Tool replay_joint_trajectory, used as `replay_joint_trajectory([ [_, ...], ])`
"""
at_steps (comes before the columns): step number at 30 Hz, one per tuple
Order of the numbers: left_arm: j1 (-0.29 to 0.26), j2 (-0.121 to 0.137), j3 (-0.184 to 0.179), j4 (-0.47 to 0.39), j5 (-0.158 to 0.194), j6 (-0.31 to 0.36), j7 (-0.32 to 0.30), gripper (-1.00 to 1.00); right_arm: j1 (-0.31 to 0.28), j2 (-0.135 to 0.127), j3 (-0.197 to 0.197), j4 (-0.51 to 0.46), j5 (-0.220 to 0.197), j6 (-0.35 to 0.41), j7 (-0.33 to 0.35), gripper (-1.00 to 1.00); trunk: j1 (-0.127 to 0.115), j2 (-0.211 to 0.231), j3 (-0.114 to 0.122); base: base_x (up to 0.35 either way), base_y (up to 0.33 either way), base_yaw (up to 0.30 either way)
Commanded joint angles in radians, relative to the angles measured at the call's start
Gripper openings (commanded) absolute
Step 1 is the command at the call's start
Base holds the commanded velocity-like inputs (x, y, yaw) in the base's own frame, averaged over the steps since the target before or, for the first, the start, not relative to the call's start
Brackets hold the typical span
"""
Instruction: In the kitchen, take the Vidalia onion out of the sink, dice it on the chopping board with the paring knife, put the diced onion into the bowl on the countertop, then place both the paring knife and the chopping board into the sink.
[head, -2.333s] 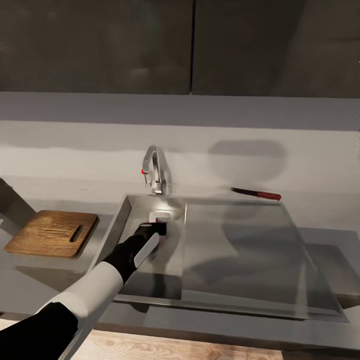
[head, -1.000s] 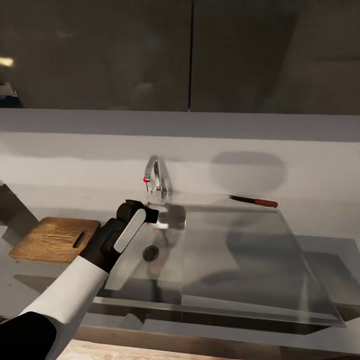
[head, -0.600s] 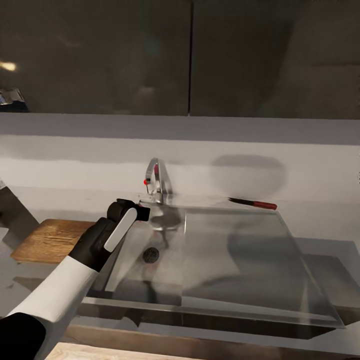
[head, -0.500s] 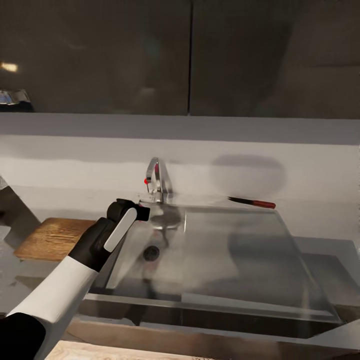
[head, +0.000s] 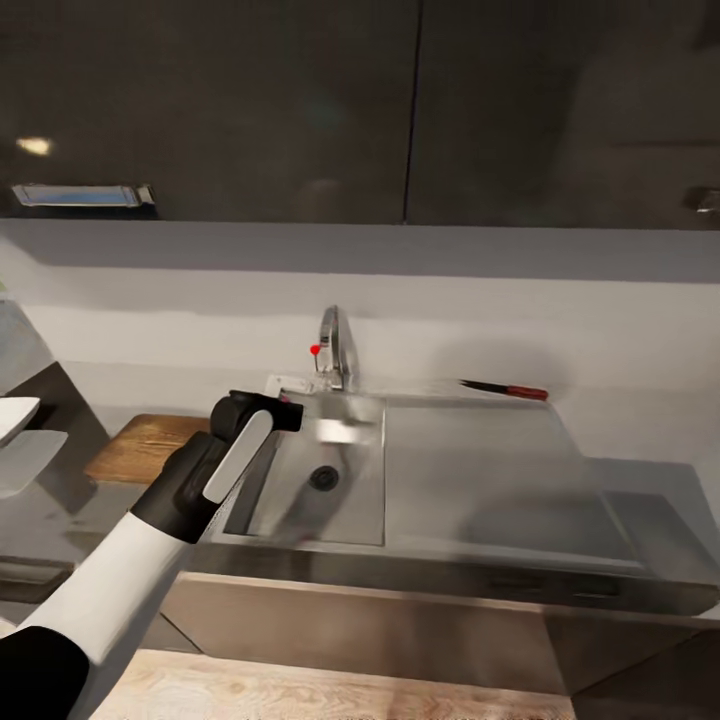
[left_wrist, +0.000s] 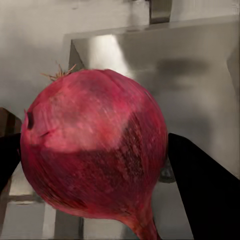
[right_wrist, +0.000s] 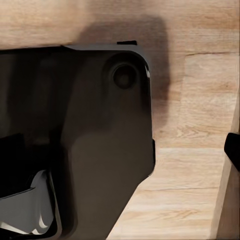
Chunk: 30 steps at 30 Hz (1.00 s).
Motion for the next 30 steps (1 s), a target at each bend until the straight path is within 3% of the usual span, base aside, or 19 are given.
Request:
replay_joint_trajectory([
  [1,-0.001,0.002,-0.003,-0.011,0.01,0.001,0.01,-1.0,-0.001,0.001,0.009,0.001,-0.009,-0.003,-0.002,1.0,0.001,-0.002,0.0,-0.05,0.281,0.0],
  [13,-0.001,0.003,-0.002,-0.06,0.01,0.001,0.011,-1.0,-0.001,0.002,0.01,0.002,-0.009,-0.003,-0.002,1.0,0.001,-0.002,0.018,-0.027,0.297,0.0],
  [30,-0.001,0.003,-0.002,-0.048,0.01,0.0,0.011,-1.0,-0.001,0.002,0.008,0.002,-0.009,-0.003,-0.002,1.0,0.001,-0.002,0.045,-0.177,0.17,0.0],
])
